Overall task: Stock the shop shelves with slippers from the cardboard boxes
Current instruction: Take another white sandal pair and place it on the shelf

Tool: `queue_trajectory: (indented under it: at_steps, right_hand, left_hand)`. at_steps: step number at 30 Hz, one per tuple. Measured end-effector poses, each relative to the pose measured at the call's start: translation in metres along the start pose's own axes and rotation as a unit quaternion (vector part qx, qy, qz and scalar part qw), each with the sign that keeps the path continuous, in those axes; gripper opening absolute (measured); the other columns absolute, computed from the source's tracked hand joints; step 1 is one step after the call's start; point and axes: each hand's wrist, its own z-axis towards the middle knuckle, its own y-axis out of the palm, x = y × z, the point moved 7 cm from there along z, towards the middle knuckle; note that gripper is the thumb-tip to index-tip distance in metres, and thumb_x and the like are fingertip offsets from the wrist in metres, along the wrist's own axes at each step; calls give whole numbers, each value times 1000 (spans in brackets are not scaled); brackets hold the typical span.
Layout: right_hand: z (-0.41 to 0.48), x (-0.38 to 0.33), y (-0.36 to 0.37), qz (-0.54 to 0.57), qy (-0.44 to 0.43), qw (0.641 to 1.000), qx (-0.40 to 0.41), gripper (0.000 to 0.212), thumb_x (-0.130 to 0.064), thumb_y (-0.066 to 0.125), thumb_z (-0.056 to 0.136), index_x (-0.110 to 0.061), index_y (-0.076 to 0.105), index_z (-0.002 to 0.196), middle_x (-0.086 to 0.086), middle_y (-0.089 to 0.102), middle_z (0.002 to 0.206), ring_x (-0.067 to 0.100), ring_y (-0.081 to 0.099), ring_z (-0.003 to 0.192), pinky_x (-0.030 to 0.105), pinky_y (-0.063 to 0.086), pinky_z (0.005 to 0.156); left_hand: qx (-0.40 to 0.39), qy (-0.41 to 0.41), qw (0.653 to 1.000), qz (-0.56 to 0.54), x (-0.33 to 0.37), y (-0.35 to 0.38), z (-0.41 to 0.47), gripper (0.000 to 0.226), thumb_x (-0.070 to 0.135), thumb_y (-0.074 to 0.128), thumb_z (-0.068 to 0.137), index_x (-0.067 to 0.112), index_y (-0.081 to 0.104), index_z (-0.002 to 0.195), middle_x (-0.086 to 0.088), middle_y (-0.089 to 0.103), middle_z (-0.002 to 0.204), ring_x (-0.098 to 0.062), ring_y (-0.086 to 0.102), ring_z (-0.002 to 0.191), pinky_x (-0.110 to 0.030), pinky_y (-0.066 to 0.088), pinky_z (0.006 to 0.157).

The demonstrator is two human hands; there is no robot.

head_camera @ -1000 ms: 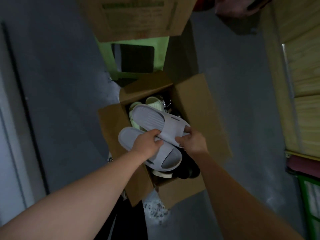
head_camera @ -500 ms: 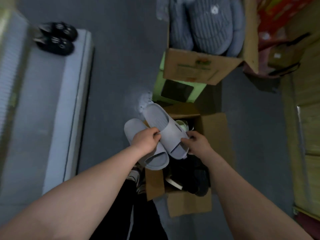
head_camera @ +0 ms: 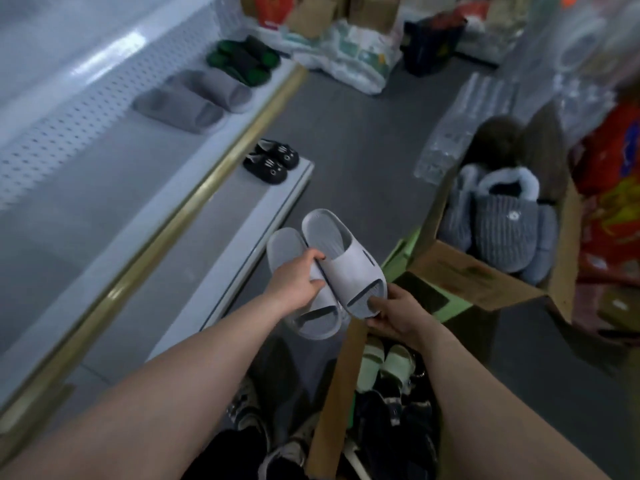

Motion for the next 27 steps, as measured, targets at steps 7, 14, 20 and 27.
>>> queue_trajectory:
  at_steps: [7,14,20,27]
  right_hand:
    - [0,-79,52,-16,-66,998,-10,38,7,56,88,-6,51,124,21,58,121,30,65,89,26,56,55]
    - [-2,-121,103,-20,-91,996,-10,34,8,54,89,-6,49,120,18,55,118,30,60,93,25,55,53]
    - [7,-144,139,-23,-97,995,0,34,10,55,86,-5,50,116,20,55,117,31,59,95,25,57,52]
    - [37,-160,199,-9,-95,995,6,36,10,57,84,-5,51,117,20,54,114,28,59,88,22,54,48]
  left_hand:
    - [104,-56,992,-52,-26,-92,-8,44,18,58,91,16,38,130,-7,60,110,-30,60,102,-34,44,79]
    - [141,-89,980,-104,-74,-147,-16,48,23,72,84,12,53,128,-5,70,107,-25,63,103,-34,49,85]
    - [140,-78,980,-115,-108,-181,-7,31,27,73,83,16,65,111,-3,70,104,-23,65,94,-38,53,84]
    - [137,-83,981,-108,-157,-212,16,39,34,69,87,18,60,121,-6,66,118,-23,62,104,-32,49,84]
